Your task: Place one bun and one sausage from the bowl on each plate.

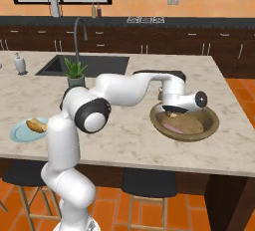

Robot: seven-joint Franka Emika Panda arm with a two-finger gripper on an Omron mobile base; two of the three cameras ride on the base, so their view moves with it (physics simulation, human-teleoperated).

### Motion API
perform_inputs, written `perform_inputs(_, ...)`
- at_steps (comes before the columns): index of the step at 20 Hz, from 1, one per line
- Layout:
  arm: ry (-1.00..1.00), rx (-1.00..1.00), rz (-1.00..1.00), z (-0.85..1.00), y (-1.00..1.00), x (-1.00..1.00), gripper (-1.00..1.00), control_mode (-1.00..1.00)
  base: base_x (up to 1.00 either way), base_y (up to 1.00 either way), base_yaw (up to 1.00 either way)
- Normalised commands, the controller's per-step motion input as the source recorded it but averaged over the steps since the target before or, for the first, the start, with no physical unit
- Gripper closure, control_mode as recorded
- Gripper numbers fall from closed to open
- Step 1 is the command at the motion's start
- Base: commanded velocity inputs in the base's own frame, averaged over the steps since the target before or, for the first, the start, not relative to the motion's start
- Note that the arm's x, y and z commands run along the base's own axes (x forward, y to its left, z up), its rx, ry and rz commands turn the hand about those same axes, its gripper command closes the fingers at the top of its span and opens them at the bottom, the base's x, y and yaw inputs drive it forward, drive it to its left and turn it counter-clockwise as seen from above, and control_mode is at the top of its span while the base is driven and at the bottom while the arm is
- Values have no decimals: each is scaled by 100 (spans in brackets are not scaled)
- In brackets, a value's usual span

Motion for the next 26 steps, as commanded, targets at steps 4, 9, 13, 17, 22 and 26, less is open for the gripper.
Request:
perform_inputs(4, 0, -43, 16, 47, 100, -98, 100, -100, 0, 0, 0)
perform_inputs(9, 0, -43, 17, 50, 100, -100, 100, -100, 0, 0, 0)
perform_inputs(13, 5, -41, 22, 73, 100, -87, 100, -100, 0, 0, 0)
perform_inputs(17, 10, -42, 25, 76, 100, -87, 100, -100, 0, 0, 0)
perform_inputs(22, 12, -41, 32, 58, 100, -96, 100, -100, 0, 0, 0)
perform_inputs(26, 6, -30, 33, 6, 100, -44, 100, -100, 0, 0, 0)
